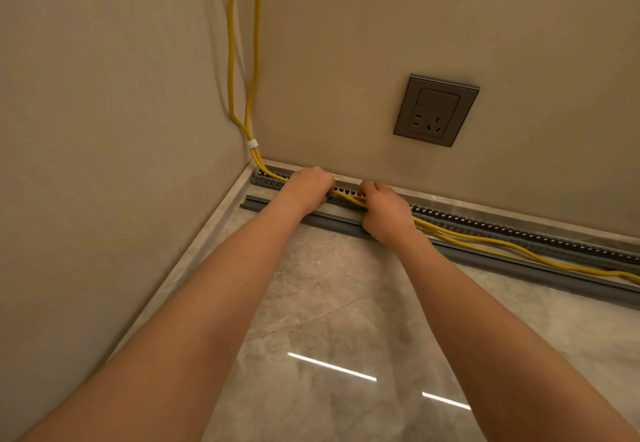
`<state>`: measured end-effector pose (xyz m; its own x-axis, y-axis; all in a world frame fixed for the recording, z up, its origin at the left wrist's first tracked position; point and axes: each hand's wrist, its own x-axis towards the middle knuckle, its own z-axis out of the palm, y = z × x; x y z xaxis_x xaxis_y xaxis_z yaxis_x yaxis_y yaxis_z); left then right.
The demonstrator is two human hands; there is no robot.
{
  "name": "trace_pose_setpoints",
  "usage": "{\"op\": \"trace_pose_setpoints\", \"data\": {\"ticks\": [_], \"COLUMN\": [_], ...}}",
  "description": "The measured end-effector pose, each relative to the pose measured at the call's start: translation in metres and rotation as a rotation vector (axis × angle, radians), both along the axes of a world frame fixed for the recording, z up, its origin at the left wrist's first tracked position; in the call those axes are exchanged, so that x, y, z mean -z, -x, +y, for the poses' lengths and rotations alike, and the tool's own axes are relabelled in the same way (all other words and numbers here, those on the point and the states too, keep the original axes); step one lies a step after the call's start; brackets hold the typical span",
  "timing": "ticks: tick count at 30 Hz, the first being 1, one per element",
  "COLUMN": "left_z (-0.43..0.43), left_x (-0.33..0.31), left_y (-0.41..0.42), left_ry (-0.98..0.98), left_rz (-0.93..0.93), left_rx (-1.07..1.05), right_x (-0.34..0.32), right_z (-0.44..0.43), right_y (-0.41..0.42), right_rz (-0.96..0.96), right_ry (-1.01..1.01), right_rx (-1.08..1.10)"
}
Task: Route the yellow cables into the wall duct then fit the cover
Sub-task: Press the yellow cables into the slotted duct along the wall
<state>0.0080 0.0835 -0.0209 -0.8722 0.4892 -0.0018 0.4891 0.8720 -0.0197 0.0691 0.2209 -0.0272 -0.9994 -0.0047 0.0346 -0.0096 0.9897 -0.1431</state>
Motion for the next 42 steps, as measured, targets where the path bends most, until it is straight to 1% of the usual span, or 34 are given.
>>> {"op": "trace_pose_setpoints", "data": {"ticks": [3, 6, 8, 10, 12, 16, 19, 26, 29, 34, 38, 42], "left_z": [0.003, 0.006, 0.008, 0.01, 0.01, 0.009, 0.01, 0.009, 0.009, 0.01, 0.012, 0.018], "left_x": [0.001, 0.0, 0.0, -0.001, 0.001, 0.001, 0.001, 0.003, 0.004, 0.003, -0.002, -0.009], "left_y": [0.0, 0.002, 0.004, 0.003, 0.003, 0.002, 0.002, 0.0, 0.0, 0.0, -0.005, -0.011], "left_ry": [0.012, 0.034, 0.061, 0.083, 0.1, 0.118, 0.135, 0.148, 0.147, 0.167, 0.191, 0.249], "left_rz": [-0.008, -0.013, -0.005, 0.008, 0.023, 0.042, 0.054, 0.089, 0.09, 0.092, 0.092, 0.072], "left_rx": [-0.024, -0.025, -0.017, -0.011, 0.0, 0.008, 0.012, 0.023, 0.02, 0.023, 0.026, 0.047], "right_x": [-0.006, -0.013, -0.015, -0.015, -0.014, -0.015, -0.017, -0.01, -0.007, 0.0, -0.004, -0.006], "right_z": [0.023, 0.037, 0.04, 0.039, 0.036, 0.031, 0.028, 0.022, 0.023, 0.031, 0.03, 0.029], "right_y": [-0.004, -0.005, -0.003, -0.002, -0.004, -0.004, -0.003, -0.002, -0.002, -0.013, -0.014, -0.014], "right_rz": [-0.003, -0.023, 0.011, 0.057, 0.081, 0.067, 0.059, 0.049, 0.051, 0.106, 0.087, 0.043], "right_ry": [0.007, 0.11, 0.183, 0.208, 0.182, -0.05, -0.134, -0.149, -0.136, -0.156, -0.086, -0.087], "right_rx": [0.037, 0.046, 0.071, 0.094, 0.097, 0.011, 0.006, 0.066, 0.045, -0.028, 0.008, -0.003]}}
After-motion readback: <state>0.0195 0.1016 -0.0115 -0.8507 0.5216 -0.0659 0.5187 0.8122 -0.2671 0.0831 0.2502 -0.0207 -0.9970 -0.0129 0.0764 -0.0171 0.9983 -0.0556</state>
